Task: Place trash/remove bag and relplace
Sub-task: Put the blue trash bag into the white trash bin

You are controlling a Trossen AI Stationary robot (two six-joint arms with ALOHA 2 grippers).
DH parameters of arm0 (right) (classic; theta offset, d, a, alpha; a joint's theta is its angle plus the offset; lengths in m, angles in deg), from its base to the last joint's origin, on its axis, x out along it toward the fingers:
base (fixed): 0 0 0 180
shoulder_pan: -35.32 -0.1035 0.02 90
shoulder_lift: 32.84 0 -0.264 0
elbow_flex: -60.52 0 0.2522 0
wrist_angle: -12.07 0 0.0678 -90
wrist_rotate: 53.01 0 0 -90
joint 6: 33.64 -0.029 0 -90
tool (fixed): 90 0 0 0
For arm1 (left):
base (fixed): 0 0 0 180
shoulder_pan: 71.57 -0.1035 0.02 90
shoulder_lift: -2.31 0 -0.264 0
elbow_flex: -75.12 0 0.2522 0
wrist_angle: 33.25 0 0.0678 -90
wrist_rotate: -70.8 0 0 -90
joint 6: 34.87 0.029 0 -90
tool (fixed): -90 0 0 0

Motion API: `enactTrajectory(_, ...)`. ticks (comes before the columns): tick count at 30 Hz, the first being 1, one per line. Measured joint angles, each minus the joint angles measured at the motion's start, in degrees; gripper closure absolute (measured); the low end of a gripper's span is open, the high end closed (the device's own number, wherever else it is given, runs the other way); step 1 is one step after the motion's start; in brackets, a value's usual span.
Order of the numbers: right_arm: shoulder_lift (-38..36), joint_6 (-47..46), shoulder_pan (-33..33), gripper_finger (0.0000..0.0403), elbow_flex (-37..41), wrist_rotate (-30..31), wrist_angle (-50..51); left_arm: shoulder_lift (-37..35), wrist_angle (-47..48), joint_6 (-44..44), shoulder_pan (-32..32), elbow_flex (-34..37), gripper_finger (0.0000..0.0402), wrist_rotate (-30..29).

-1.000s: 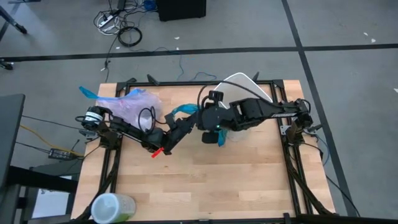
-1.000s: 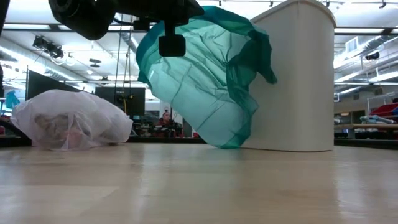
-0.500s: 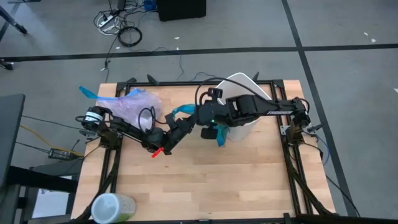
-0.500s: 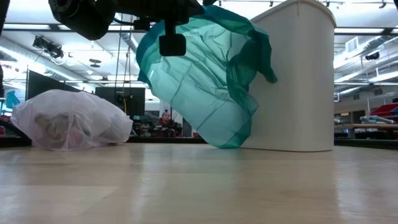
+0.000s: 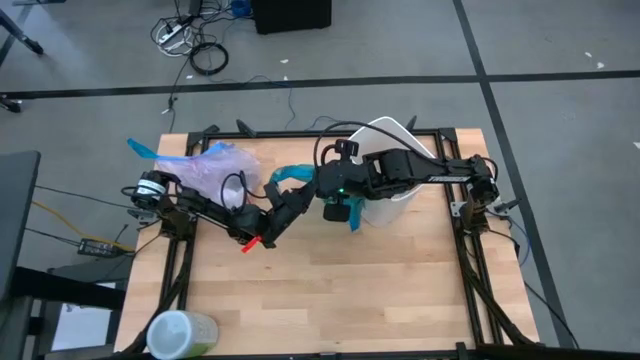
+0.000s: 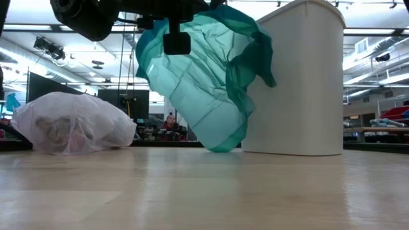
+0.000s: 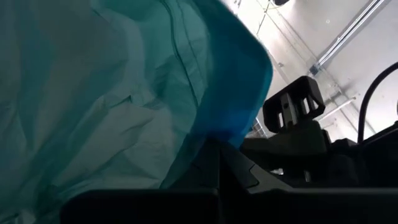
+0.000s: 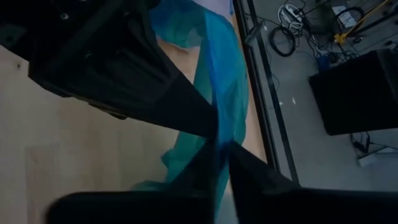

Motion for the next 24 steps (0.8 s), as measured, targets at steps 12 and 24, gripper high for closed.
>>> enactTrajectory(12,0.0,1.6,0.03,0.0403,0.0,4.41,0.68,0.0,2.59,0.0,0.38,0.0,0.0401,2.26)
enactTrajectory(24,-0.29,6.41,0.46,0.0403,0.0,11.31,3.47,0.0,14.93,-1.54,8.47,-0.02,0.0401,4.63)
